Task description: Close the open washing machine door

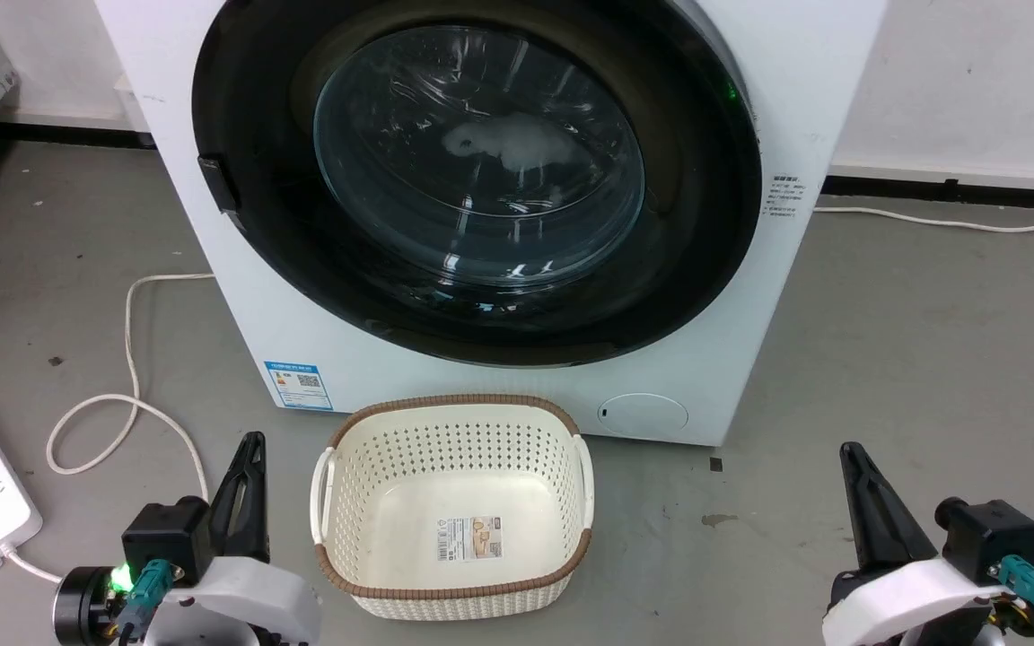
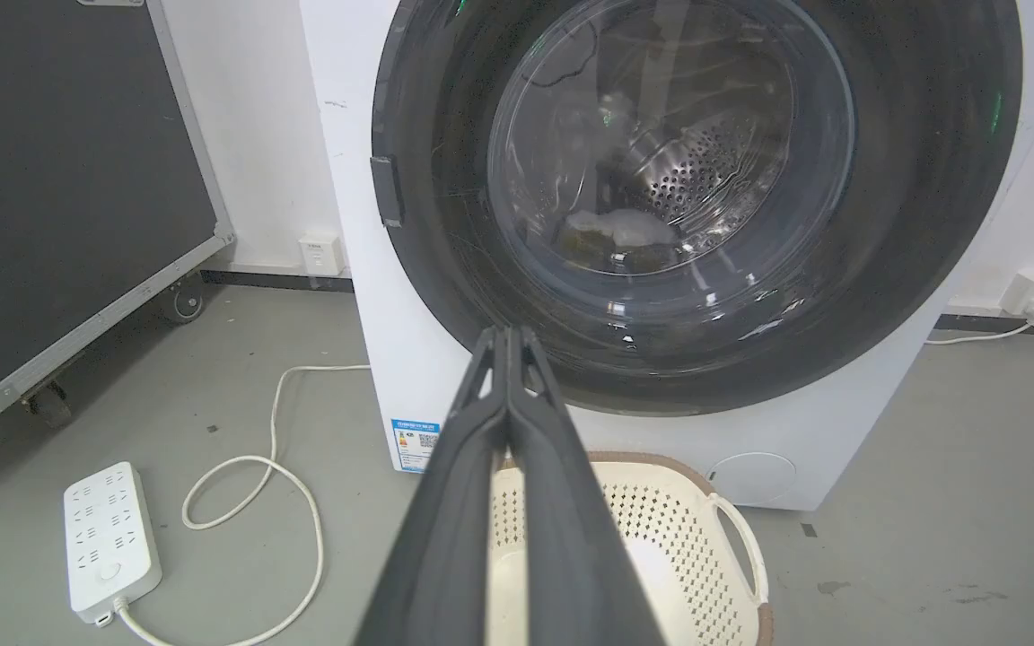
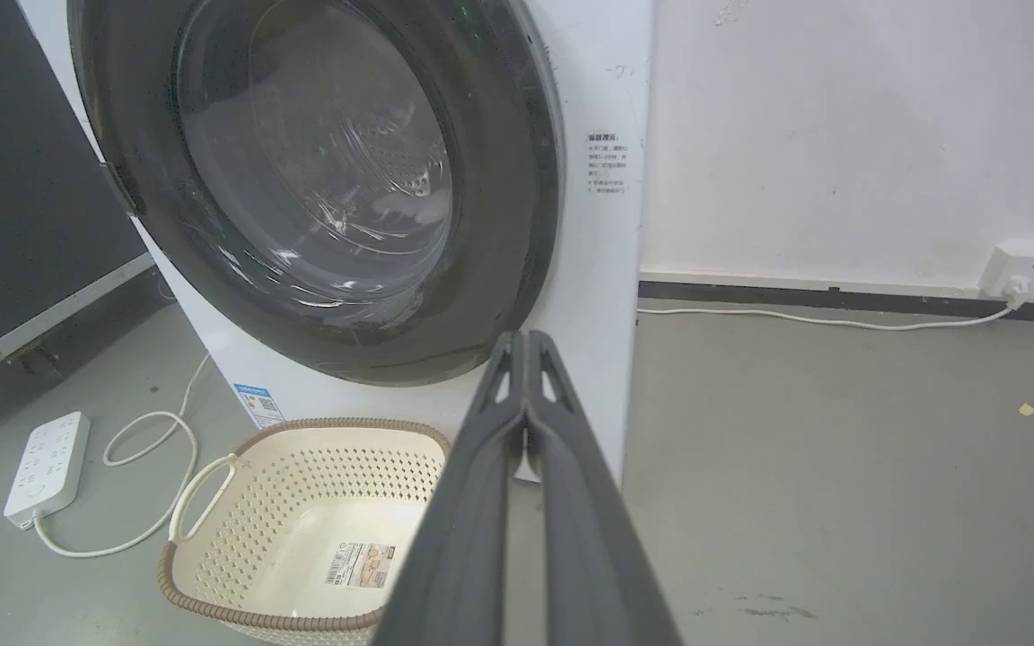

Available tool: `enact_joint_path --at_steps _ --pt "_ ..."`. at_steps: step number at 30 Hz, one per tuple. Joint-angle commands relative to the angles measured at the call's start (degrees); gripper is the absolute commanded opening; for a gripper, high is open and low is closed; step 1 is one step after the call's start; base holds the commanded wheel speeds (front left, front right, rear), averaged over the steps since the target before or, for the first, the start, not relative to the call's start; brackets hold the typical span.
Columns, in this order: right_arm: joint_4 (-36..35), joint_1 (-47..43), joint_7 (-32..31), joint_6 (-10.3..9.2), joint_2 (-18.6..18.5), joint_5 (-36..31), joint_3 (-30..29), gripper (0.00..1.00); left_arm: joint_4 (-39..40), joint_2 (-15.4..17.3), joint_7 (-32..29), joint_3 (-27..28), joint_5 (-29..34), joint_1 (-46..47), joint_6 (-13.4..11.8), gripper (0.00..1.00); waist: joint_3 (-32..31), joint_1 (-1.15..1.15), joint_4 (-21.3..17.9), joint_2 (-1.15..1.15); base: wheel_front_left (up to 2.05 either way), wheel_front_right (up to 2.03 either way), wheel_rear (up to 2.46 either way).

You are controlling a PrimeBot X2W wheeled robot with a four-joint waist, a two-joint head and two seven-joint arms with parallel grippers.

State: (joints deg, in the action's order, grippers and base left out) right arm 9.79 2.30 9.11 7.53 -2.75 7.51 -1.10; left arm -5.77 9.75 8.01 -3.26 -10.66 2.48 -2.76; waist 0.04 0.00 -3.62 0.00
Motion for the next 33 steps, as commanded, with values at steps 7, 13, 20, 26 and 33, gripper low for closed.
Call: enact_joint_path --at_steps 7,13,20,26,33 --pt "-1.25 -0.8 -0.89 -0.02 -0.04 -0.94 0.18 0.0 0.73 -0.8 -0.84 0.34 1.15 -0.83 0.54 0.0 0.0 0.0 0.29 0.0 0.0 0.0 0.0" --pt "-1.88 -0.91 -1.5 -0.02 -0.05 -1.43 0.25 0.0 1.1 -1.25 -1.37 0.55 1.86 -0.95 0.71 0.0 -0.01 0.0 0.54 0.0 0.0 0.0 0.0" --pt "-2.62 -1.04 -2.21 -0.02 -0.06 -1.99 0.33 0.0 1.54 -1.77 -1.99 0.81 2.68 -1.09 0.9 0.0 -0.01 0.0 0.82 0.0 0.0 0.0 0.0" --pt "-3.25 -1.15 -2.82 -0.02 -0.06 -2.48 0.4 0.0 1.91 -2.22 -2.52 1.02 3.38 -1.21 1.06 0.0 -0.01 0.0 1.07 0.0 0.0 0.0 0.0" --pt "-4.2 -1.32 -3.73 -0.02 -0.07 -3.21 0.5 0.0 2.47 -2.9 -3.32 1.35 4.44 -1.4 1.31 0.0 -0.02 0.0 1.44 0.0 0.0 0.0 0.0"
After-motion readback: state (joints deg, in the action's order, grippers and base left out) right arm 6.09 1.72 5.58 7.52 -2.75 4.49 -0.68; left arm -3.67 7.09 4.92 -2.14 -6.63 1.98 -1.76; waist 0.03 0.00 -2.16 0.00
